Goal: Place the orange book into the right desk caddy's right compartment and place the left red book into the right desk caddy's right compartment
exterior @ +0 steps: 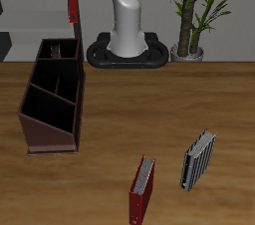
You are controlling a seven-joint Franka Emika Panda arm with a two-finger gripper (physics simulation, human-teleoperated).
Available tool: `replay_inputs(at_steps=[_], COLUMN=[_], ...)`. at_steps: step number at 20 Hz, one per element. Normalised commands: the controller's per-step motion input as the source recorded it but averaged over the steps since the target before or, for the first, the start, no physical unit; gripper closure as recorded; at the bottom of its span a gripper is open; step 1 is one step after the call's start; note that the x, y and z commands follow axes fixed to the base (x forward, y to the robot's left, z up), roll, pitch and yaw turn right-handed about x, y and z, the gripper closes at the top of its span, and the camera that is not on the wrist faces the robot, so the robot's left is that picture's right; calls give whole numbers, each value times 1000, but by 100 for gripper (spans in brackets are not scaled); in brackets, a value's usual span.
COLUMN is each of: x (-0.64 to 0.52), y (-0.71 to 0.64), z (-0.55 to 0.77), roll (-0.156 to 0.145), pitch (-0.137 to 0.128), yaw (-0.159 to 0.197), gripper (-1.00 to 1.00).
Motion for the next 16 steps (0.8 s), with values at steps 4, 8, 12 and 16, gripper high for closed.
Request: replay_inputs(at_steps=[4,8,12,16], x=[12,96,160,121], y=[-271,-362,-440,-157], z=[232,173,89,-1], roll=[85,73,26,63], pitch=[23,21,35,58], yaw=[-94,-6,-54,-29], gripper=[100,100,100,100])
